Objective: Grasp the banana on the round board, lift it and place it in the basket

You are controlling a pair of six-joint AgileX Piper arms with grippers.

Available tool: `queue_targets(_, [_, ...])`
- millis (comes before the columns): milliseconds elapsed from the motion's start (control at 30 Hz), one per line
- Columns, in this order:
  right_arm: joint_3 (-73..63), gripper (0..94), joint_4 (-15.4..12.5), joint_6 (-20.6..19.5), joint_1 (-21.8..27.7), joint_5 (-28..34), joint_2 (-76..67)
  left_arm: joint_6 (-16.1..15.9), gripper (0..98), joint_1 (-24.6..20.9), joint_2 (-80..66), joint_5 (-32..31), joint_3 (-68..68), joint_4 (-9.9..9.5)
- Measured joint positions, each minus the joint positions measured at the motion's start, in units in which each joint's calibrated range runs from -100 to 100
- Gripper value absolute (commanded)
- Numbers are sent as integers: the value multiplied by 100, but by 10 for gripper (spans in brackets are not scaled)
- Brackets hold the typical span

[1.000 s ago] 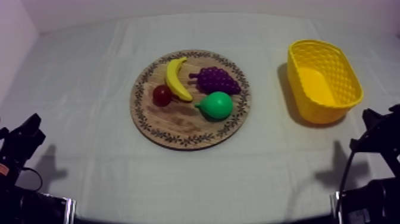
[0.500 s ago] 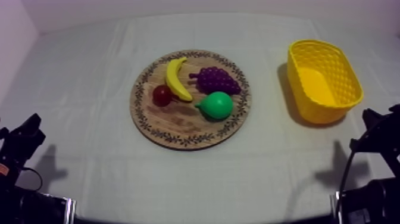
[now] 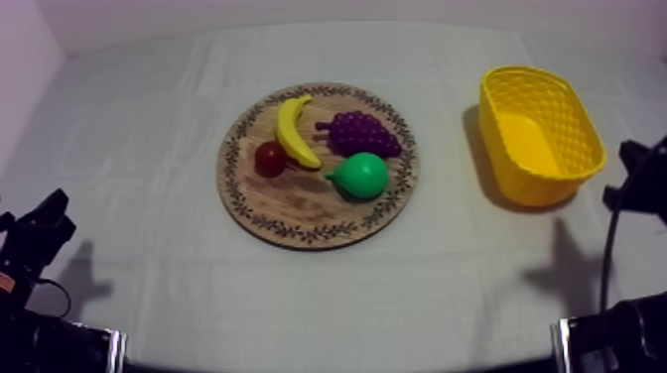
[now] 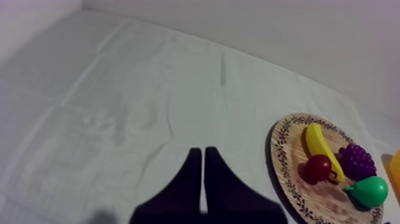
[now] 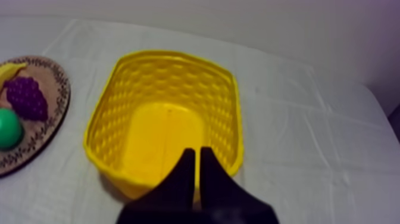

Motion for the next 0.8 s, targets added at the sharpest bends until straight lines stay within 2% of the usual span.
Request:
queue_targets(100, [-809,5,139,-357,-88,173,806,0,1,0,0,0,0,0])
queue_targets(367, [-3272,5,126,-1149,-336,895,3010,0,1,0,0,0,0,0])
queue_targets(800, [-7014,5,999,-2292,-1276,2606,5861,0,1,0,0,0,0,0])
